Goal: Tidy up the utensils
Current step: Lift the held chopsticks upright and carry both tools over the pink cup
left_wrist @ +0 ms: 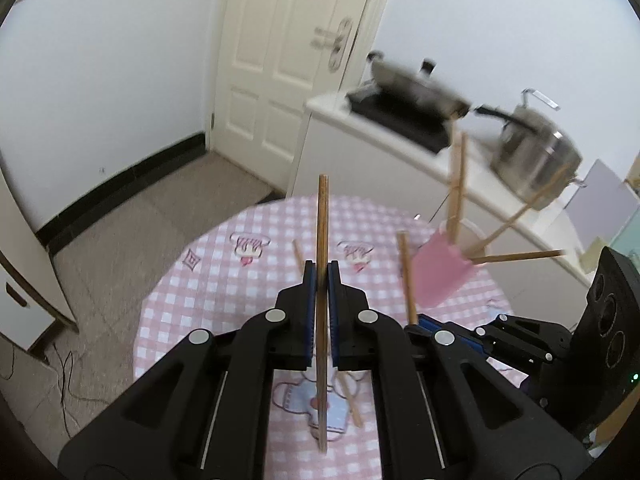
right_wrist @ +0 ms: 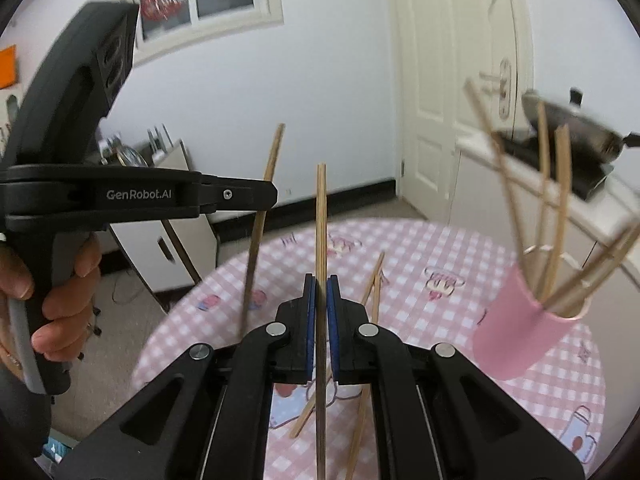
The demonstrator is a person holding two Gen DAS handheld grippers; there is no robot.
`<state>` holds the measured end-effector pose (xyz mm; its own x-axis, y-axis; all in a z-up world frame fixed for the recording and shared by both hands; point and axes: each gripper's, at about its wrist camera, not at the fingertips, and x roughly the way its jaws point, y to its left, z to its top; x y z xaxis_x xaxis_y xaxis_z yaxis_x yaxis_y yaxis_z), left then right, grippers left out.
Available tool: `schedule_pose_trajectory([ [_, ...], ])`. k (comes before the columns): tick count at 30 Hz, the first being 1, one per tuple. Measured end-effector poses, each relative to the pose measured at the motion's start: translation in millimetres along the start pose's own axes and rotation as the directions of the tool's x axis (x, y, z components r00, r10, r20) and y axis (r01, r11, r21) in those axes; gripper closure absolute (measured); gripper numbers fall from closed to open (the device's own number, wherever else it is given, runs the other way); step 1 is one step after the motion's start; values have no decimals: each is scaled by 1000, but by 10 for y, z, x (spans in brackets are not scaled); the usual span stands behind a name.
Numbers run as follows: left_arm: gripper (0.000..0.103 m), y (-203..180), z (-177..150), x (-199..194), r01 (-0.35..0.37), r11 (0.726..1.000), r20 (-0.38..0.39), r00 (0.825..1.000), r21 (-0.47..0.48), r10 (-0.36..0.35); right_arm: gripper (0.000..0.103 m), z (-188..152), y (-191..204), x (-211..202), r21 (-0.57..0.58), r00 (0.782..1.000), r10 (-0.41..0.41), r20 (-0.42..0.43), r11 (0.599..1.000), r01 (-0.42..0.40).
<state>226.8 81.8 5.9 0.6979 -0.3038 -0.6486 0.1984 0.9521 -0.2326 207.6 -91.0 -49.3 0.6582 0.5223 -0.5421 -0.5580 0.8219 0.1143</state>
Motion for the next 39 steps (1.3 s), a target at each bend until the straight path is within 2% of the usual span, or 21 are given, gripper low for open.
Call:
schedule_pose_trajectory([
  [6, 97, -231, 102, -501, 41, 999, 139, 990, -24, -38, 99, 31, -68, -591, 1, 990, -15, 142, 1000, 15],
  [11, 97, -442, 278, -793, 92, 996, 272, 958, -10, -85, 99, 198, -392, -1103, 60, 955, -72, 288, 997, 57],
  [14, 97, -555, 395, -838, 124, 992, 317, 941, -5, -116, 99, 297, -584, -1293, 82, 927, -156, 340, 987, 136],
  [18, 97, -646, 514, -774, 183, 983, 360, 919, -34, -159, 99, 352, -834, -1384, 123, 884, -247, 396, 969, 215],
  [20, 97, -714, 571, -699, 209, 977, 375, 910, -47, -177, 99, 356, -945, -1407, 140, 853, -297, 430, 955, 262],
  [23, 97, -849, 612, -592, 208, 977, 402, 899, -46, -172, 99, 355, -1029, -1403, 181, 795, -369, 482, 930, 321],
  [27, 97, -1030, 707, -466, 194, 981, 419, 892, -19, -168, 99, 416, -1105, -1315, 184, 745, -383, 546, 922, 340],
  [33, 97, -1164, 776, -266, 192, 981, 418, 890, 21, -183, 99, 434, -1184, -1082, 182, 724, -388, 571, 919, 349],
  [37, 97, -1220, 716, -73, 192, 980, 393, 898, 49, -196, 99, 364, -1233, -981, 182, 724, -396, 565, 915, 360],
  [39, 97, -1247, 681, 36, 185, 981, 371, 908, 62, -194, 99, 330, -1250, -907, 172, 725, -404, 557, 911, 375],
])
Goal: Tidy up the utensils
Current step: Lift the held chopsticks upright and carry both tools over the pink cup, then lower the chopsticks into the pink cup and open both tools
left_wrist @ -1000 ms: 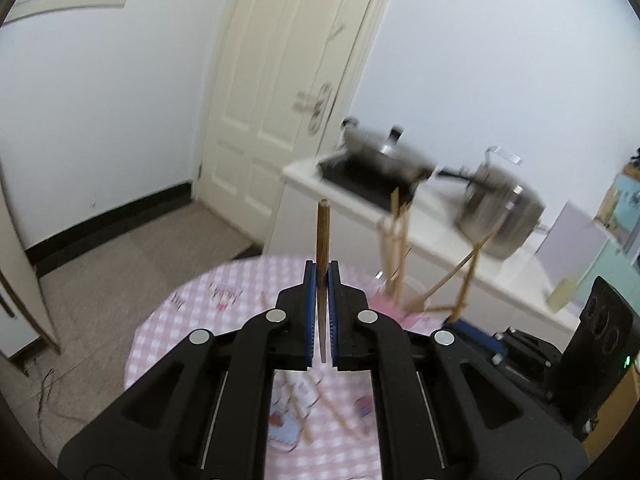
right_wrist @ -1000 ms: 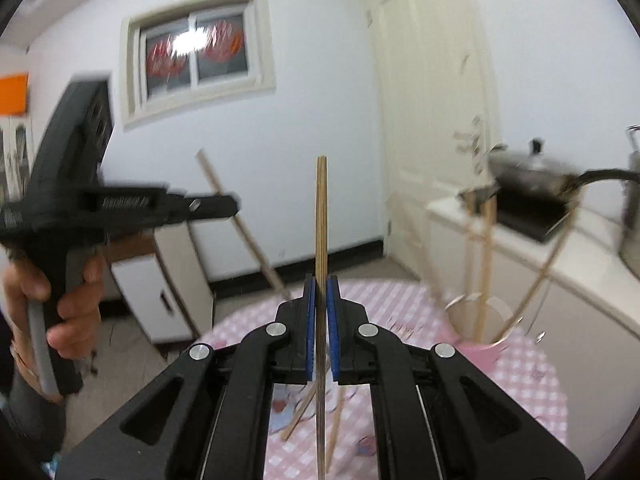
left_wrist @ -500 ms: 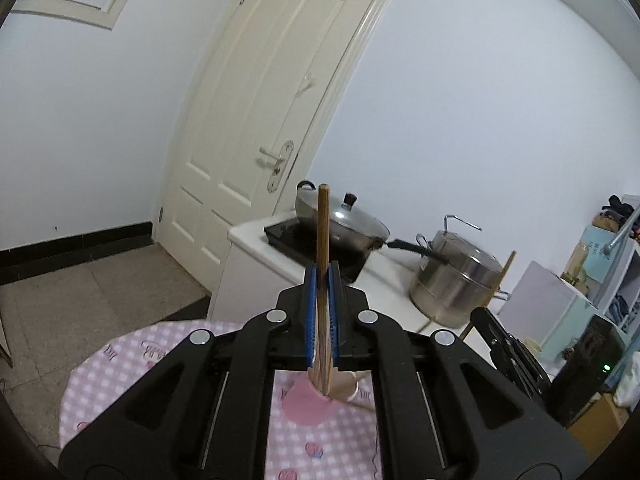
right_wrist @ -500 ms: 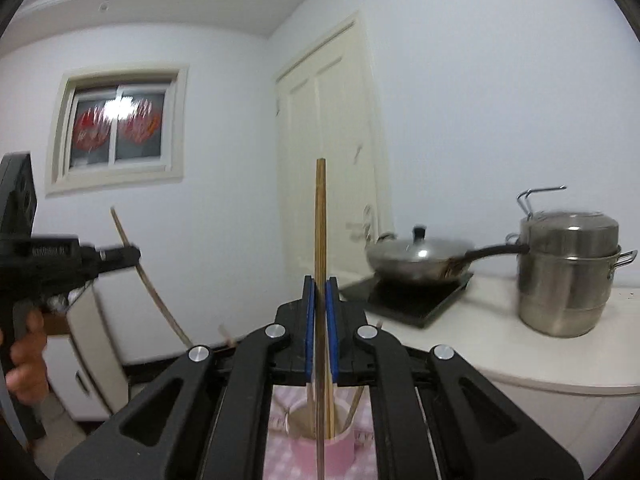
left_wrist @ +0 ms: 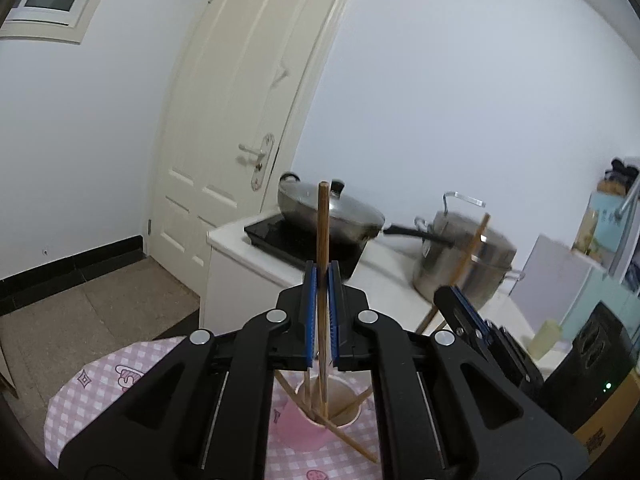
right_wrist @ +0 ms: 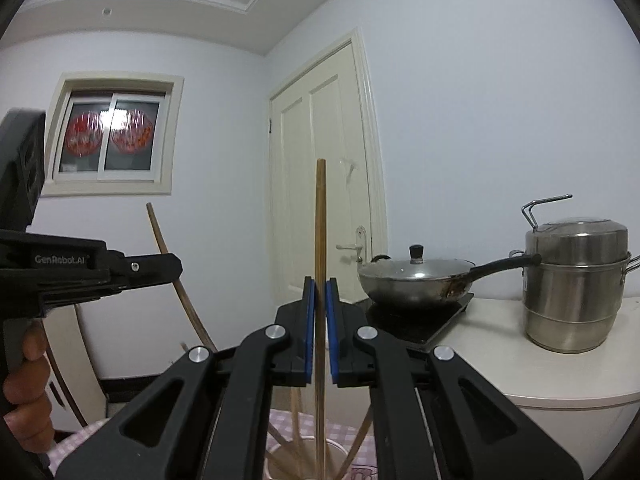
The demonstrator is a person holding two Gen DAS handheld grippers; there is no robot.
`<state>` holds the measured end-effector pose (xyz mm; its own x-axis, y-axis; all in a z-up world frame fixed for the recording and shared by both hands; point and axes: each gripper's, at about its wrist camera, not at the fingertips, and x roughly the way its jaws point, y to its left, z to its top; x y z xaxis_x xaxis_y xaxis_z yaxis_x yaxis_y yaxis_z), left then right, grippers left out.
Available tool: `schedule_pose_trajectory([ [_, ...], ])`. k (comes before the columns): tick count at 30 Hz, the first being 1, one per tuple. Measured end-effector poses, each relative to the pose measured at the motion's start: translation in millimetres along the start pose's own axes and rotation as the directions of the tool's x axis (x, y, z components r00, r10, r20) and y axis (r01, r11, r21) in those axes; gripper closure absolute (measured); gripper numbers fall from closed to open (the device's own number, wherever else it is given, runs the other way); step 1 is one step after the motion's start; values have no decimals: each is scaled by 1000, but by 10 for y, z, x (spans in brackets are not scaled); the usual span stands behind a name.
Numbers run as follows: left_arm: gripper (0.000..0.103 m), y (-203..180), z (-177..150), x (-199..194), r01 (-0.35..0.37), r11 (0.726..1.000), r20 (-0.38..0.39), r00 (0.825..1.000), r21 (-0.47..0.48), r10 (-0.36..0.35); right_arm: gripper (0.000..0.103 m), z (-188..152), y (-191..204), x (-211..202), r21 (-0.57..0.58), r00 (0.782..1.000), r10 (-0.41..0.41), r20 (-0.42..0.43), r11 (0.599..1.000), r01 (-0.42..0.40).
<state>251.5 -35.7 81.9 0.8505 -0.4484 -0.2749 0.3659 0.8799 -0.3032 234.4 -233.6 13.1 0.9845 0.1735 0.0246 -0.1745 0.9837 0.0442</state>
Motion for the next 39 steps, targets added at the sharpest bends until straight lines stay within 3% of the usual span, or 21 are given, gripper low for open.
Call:
schedule_pose_trajectory([
  [13, 97, -106, -283, 292, 34, 997, -94, 995, 72, -27, 99, -281, 56, 110, -54, 1000, -6, -8, 999, 6],
  [24, 97, -202, -453, 415, 67, 990, -189, 981, 125, -42, 99, -504, 26, 58, -43, 997, 15, -77, 999, -18],
  [39, 97, -281, -498, 464, 59, 986, -235, 972, 153, -22, 99, -668, 2, -55, -37, 991, 21, -130, 999, -26],
])
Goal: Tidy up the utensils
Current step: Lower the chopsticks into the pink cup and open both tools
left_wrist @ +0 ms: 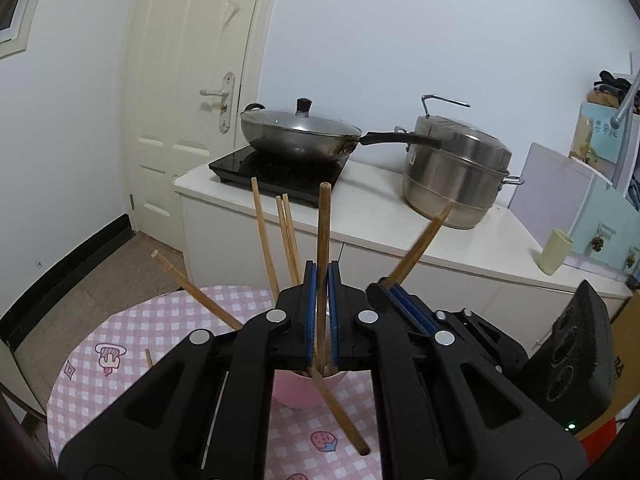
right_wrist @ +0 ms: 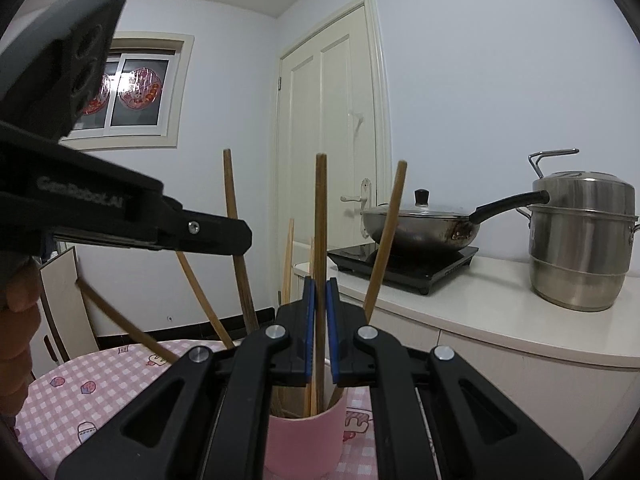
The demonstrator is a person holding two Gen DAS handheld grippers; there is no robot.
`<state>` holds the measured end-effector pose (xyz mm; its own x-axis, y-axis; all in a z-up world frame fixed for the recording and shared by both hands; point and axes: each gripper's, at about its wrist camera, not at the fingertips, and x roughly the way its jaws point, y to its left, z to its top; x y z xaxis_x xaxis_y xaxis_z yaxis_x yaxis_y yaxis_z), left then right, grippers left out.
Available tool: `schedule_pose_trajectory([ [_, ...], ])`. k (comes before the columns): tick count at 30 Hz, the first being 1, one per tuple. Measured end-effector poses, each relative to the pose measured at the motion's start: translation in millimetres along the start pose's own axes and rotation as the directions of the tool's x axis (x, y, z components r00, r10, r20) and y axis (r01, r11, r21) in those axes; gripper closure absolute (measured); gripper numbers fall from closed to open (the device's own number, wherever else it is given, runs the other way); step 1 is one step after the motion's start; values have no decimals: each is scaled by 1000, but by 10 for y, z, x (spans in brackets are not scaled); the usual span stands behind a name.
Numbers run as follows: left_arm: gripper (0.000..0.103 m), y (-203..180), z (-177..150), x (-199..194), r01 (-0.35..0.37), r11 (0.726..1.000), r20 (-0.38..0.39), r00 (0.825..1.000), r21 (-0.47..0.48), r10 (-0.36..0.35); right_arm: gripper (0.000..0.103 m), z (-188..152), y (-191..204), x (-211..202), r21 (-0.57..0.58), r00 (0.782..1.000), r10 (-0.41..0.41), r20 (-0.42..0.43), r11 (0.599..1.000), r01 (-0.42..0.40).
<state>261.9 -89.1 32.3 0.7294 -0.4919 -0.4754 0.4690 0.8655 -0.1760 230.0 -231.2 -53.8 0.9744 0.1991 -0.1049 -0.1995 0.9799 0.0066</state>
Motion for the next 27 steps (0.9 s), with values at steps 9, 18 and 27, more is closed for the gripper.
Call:
schedule_pose_trajectory([
  [9, 97, 3, -31, 1, -5, 1000, -17, 1000, -5, 5, 99, -21, -3, -42, 7, 1000, 1, -9, 1000, -1],
  [18, 97, 26, -43, 11, -8, 1000, -38, 999, -7, 7, 98, -35, 18, -88, 8, 1000, 8, -15, 1000, -8],
  [27, 97, 73, -34, -8, -2, 999, -53, 999, -32, 0, 98, -44, 20, -117, 7, 1000, 13, -17, 1000, -13],
])
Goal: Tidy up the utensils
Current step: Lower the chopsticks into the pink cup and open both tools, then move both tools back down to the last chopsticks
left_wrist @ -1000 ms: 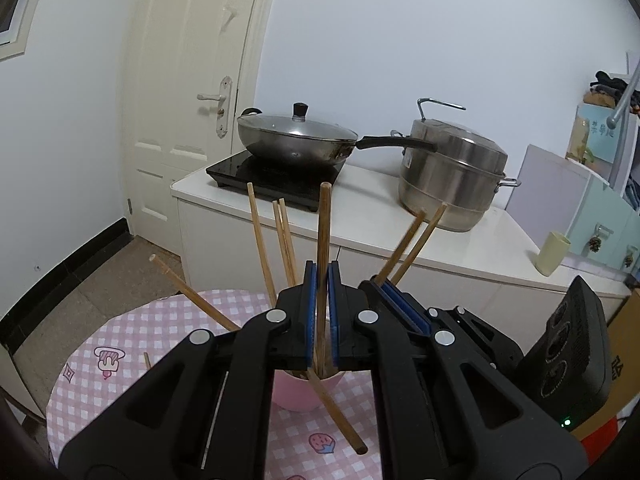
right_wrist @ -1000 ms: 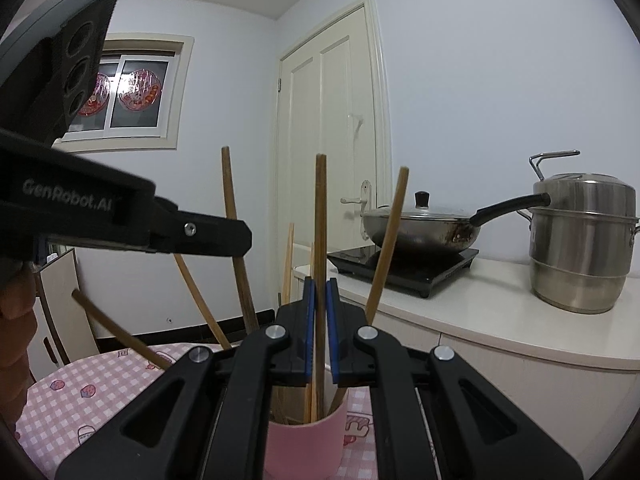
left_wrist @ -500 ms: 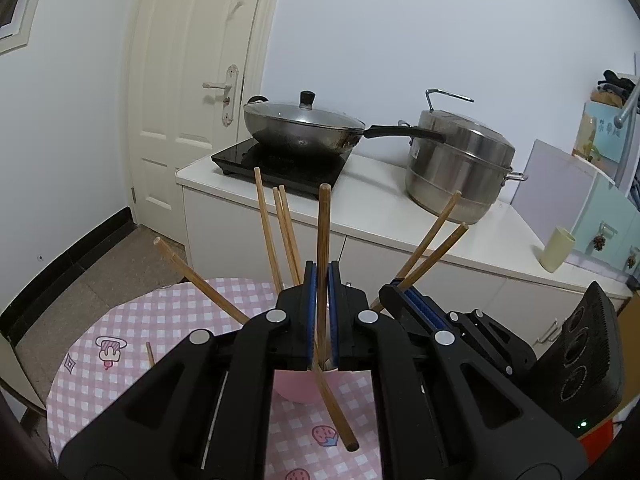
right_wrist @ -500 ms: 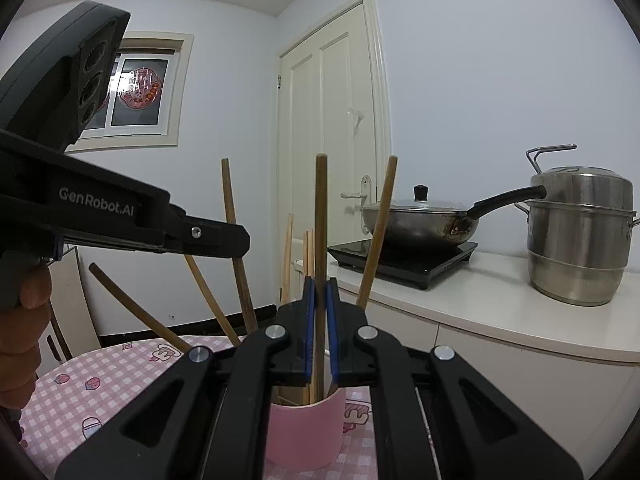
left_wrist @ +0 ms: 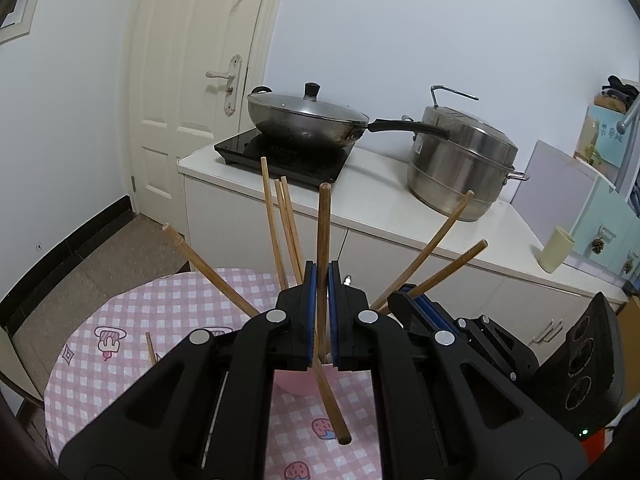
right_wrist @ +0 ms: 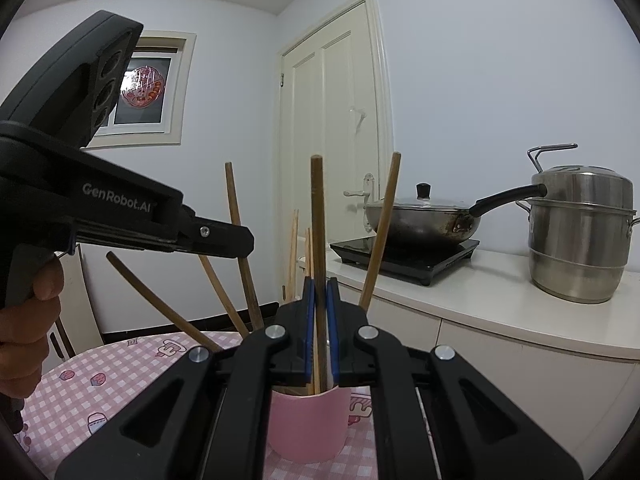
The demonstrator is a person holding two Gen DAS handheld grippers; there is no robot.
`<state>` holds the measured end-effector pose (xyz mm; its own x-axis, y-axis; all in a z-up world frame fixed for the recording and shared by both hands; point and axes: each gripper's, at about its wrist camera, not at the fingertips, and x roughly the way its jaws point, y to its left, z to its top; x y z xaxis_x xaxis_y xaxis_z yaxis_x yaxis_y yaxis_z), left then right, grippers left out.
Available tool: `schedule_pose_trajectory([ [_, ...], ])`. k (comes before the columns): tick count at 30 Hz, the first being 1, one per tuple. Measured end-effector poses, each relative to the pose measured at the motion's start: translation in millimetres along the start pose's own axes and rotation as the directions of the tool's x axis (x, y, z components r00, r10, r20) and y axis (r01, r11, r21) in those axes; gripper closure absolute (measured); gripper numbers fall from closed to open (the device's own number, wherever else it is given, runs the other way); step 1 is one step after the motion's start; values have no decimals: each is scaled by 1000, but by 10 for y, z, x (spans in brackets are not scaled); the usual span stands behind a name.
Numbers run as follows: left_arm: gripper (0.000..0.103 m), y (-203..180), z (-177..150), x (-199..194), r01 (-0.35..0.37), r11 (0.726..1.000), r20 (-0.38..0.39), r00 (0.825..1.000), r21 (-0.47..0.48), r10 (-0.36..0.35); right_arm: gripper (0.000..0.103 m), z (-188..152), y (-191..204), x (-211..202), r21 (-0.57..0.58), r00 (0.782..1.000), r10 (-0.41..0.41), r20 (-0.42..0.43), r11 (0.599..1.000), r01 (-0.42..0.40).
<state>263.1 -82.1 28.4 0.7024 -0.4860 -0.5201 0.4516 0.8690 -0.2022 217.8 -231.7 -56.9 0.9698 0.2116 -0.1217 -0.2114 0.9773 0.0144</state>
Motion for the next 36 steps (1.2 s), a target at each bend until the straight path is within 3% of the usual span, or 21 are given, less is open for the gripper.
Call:
schedule_pose_trajectory([
  [19, 95, -9, -4, -116, 37, 999, -21, 999, -7, -37, 95, -58, 65, -131, -1, 1000, 10, -20, 1000, -10],
  [21, 88, -15, 1, -162, 41, 999, -19, 999, -8, -41, 95, -61, 68, -159, 0, 1000, 10, -22, 1000, -10],
  [22, 72, -10, 2, -185, 43, 999, -17, 999, -10, -44, 95, -62, 67, -175, 1, 1000, 10, -23, 1000, -10],
  [23, 44, -10, 2, -234, 45, 999, -5, 999, -15, -45, 95, -63, 65, -199, 2, 1000, 11, -22, 1000, -11],
  [24, 37, -13, -4, -295, 44, 999, 23, 999, -16, -43, 94, -58, 65, -219, 4, 1000, 12, -20, 1000, -11],
  [30, 36, -54, -19, -550, 16, 999, 70, 997, 29, -18, 92, -53, 72, -330, 13, 999, 18, -28, 1000, -17],
  [36, 33, 109, -182, -824, -26, 999, 93, 995, 29, 23, 84, -86, 133, -476, 19, 999, 38, -37, 999, -37],
])
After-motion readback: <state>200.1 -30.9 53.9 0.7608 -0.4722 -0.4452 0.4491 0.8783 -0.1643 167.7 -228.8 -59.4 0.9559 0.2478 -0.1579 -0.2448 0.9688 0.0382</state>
